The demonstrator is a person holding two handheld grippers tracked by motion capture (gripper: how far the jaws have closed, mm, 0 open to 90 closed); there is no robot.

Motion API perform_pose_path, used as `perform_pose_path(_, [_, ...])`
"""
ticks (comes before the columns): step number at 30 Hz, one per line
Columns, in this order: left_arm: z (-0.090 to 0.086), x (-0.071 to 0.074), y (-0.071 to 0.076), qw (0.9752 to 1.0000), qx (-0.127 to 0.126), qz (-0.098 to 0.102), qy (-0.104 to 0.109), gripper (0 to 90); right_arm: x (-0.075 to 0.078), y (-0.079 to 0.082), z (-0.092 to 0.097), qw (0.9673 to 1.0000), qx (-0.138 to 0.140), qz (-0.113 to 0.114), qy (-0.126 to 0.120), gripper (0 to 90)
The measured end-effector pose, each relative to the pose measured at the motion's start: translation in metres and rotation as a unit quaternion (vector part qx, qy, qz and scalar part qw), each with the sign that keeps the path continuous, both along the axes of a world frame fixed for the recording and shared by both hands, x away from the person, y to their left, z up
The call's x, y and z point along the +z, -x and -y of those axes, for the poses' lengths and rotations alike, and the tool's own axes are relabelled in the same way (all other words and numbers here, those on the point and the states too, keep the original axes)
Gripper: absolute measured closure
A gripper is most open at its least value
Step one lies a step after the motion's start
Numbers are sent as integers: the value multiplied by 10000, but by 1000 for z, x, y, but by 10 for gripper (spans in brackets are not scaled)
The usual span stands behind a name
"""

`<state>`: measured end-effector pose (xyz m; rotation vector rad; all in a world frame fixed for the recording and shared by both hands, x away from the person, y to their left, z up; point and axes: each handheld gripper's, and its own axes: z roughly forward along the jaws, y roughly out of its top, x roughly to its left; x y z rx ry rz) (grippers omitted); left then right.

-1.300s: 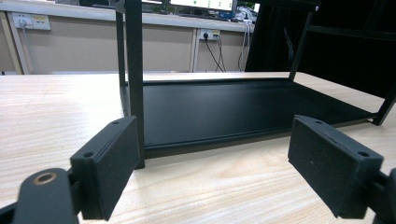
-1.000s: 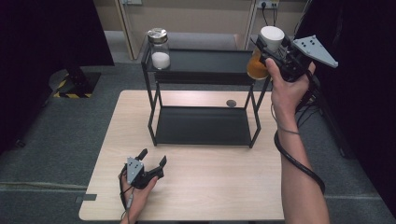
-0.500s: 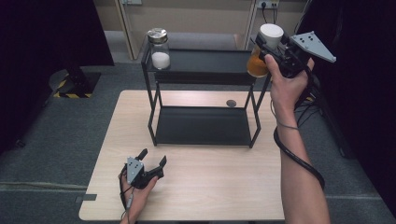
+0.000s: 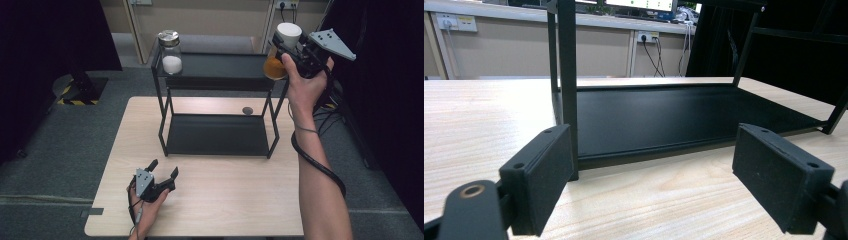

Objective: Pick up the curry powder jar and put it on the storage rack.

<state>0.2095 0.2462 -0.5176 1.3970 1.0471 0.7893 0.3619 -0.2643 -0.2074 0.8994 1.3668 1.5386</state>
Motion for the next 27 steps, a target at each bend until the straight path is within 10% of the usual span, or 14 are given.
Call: perform_pose_path(27, [0, 0, 0, 10000, -29, 5, -14, 161, 6, -29, -11, 9996, -105, -240, 111, 339])
